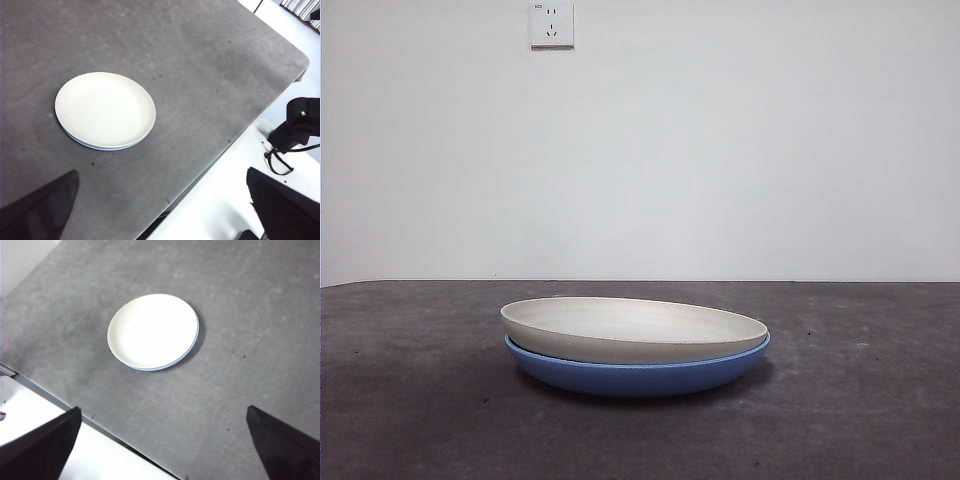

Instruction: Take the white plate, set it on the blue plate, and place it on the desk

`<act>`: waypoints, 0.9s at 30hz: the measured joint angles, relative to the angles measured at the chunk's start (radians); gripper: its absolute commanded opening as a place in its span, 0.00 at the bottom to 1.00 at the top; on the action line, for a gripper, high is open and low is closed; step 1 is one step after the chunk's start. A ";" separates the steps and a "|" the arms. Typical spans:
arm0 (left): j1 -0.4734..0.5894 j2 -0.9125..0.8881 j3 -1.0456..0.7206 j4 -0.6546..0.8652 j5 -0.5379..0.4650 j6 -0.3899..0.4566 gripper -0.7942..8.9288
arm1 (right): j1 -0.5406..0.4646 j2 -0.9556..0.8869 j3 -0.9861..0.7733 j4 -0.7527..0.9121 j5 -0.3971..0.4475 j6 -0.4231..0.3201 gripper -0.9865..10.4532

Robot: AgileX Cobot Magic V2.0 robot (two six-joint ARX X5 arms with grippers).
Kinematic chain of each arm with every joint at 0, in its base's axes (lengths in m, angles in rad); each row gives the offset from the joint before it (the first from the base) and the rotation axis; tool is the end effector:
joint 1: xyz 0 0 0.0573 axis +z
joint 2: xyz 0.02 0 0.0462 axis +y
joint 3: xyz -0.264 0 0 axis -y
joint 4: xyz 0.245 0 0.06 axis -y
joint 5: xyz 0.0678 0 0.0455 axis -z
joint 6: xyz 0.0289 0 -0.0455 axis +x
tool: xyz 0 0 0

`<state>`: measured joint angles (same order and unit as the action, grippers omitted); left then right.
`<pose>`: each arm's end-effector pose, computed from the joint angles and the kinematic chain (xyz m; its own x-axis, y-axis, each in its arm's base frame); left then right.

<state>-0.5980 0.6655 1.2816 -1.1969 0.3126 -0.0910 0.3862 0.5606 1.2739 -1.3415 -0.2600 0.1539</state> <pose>0.0423 -0.0396 0.4048 0.4843 -0.7020 -0.5221 0.7039 0.6671 -0.2440 0.0156 0.0144 0.3933 0.6275 0.5327 -0.5679 -0.4667 0.8411 0.2733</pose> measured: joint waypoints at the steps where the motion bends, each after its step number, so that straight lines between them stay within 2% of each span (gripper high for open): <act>1: 0.000 0.000 0.000 0.000 0.000 0.000 0.62 | 0.000 -0.006 0.000 0.000 0.000 0.000 0.59; 2: 0.000 0.000 0.000 0.000 0.000 0.000 0.60 | 0.000 -0.010 0.000 0.000 0.000 0.000 0.51; 3: 0.000 0.000 0.000 0.000 0.000 0.000 0.51 | 0.000 -0.011 0.000 0.000 0.000 0.001 0.36; 4: 0.000 0.000 0.000 0.000 0.000 0.001 0.40 | 0.000 -0.011 0.000 0.000 0.000 0.001 0.21; 5: 0.000 0.000 0.000 0.000 0.000 0.003 0.23 | 0.000 -0.011 0.000 0.000 0.000 0.000 0.07; 6: 0.000 0.000 0.000 0.000 0.000 0.003 0.08 | 0.000 -0.011 0.000 0.000 0.000 0.000 0.11; 8: 0.000 0.000 0.000 0.000 0.000 0.003 0.11 | 0.000 -0.011 0.000 0.000 0.000 0.000 0.11; 27: 0.016 -0.001 0.000 0.003 0.000 0.003 0.11 | 0.000 -0.011 0.000 0.006 0.000 0.000 0.11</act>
<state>-0.5823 0.6643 1.2812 -1.1934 0.3130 -0.0883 0.3862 0.5491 1.2739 -1.3354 -0.2600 0.1539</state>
